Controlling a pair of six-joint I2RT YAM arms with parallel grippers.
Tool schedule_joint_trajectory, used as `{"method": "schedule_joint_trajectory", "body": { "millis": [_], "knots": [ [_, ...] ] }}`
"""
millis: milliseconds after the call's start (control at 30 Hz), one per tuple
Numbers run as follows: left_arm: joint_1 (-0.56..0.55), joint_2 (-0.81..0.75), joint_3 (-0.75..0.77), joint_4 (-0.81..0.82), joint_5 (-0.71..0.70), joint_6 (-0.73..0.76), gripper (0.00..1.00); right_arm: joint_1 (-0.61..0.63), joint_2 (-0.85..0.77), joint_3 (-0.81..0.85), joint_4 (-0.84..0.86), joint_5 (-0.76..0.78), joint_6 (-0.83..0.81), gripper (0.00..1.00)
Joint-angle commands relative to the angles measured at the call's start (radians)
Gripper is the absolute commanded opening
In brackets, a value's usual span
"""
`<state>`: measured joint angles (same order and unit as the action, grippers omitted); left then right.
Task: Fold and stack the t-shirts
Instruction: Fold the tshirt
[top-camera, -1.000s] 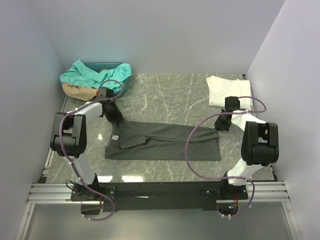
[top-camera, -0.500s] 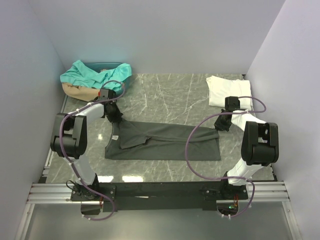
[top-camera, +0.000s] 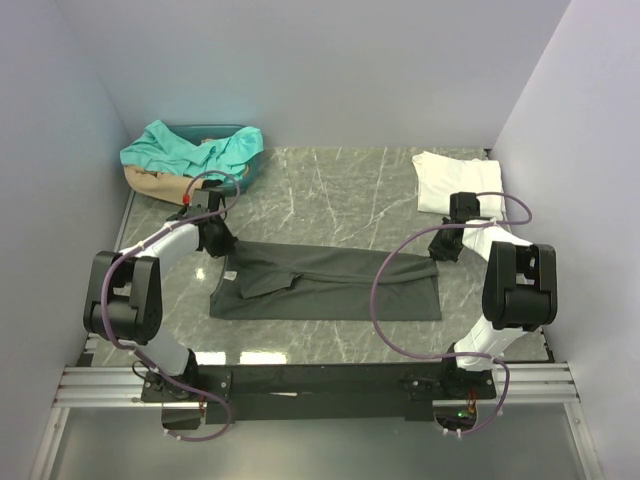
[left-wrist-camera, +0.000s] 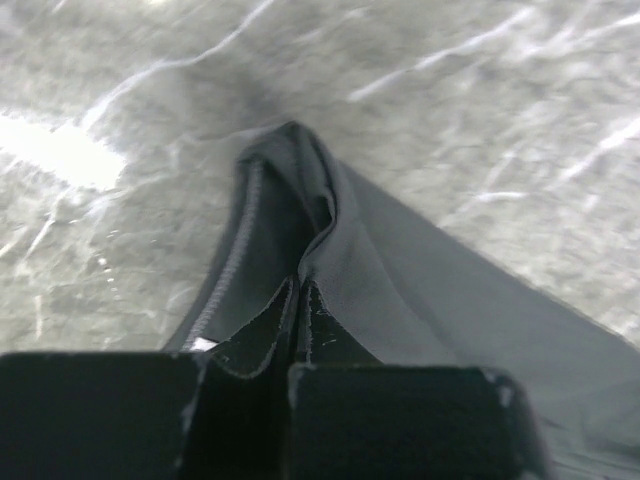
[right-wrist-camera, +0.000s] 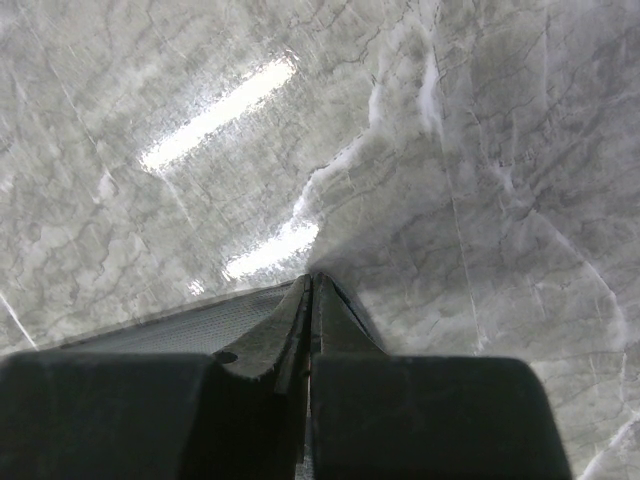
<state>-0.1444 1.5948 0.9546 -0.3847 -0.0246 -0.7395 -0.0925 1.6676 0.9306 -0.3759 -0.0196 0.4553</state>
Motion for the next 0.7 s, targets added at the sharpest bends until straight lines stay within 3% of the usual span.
{"method": "schedule_joint_trajectory", "body": {
  "millis": [0, 267, 367, 467, 667],
  "knots": [
    [0.008, -0.002, -0.019, -0.022, -0.061, -0.026, 0.03, -0.007, 0.021, 0.014, -0.001, 0.017, -0.007, 0.00],
    [0.022, -0.039, -0.069, -0.034, -0.083, -0.052, 0.09, -0.007, 0.014, 0.013, -0.009, 0.014, -0.001, 0.00],
    [0.022, -0.053, -0.092, -0.022, -0.054, -0.061, 0.20, -0.007, 0.004, 0.020, -0.018, 0.018, -0.004, 0.00],
    [0.022, -0.074, -0.102, -0.016, -0.049, -0.057, 0.43, -0.007, -0.011, 0.045, -0.038, 0.018, -0.013, 0.00],
    [0.008, -0.127, -0.053, -0.055, -0.064, -0.021, 0.55, -0.006, -0.100, 0.119, -0.106, 0.067, -0.014, 0.33]
  ]
}}
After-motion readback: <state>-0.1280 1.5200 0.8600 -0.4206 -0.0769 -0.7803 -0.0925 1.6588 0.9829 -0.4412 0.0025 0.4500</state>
